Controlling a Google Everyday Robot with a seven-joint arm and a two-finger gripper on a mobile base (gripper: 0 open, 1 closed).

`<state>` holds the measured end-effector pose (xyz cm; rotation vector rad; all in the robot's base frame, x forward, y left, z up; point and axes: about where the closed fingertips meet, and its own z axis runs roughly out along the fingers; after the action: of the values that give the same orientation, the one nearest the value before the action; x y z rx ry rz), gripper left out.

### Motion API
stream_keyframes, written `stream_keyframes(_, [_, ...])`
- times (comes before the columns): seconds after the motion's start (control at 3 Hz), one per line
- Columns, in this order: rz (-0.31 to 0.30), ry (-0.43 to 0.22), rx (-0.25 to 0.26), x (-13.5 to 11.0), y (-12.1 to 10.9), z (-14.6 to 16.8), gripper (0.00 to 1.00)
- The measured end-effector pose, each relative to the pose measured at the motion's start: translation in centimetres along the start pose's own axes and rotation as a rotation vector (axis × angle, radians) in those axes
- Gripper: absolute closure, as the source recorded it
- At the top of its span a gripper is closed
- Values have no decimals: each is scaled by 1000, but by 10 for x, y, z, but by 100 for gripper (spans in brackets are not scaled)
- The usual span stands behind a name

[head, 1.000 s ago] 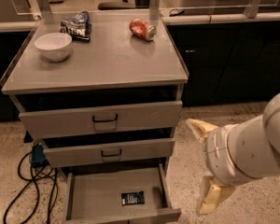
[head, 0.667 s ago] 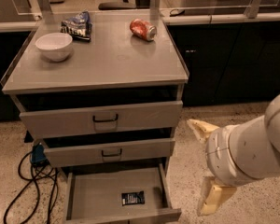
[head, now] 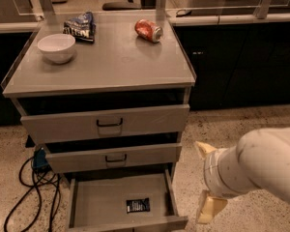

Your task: Pick rxbar blueberry from bottom drawer and place on counter

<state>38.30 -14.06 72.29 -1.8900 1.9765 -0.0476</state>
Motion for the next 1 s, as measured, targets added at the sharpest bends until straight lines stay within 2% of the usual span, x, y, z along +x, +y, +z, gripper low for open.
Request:
stream_keyframes(0.33, [43, -5, 61, 26, -34, 67, 0])
stream_keyframes(0.67, [14, -8, 129, 28, -53, 76, 0])
stream_keyframes(1.0, [11, -7, 130, 28, -53, 75, 0])
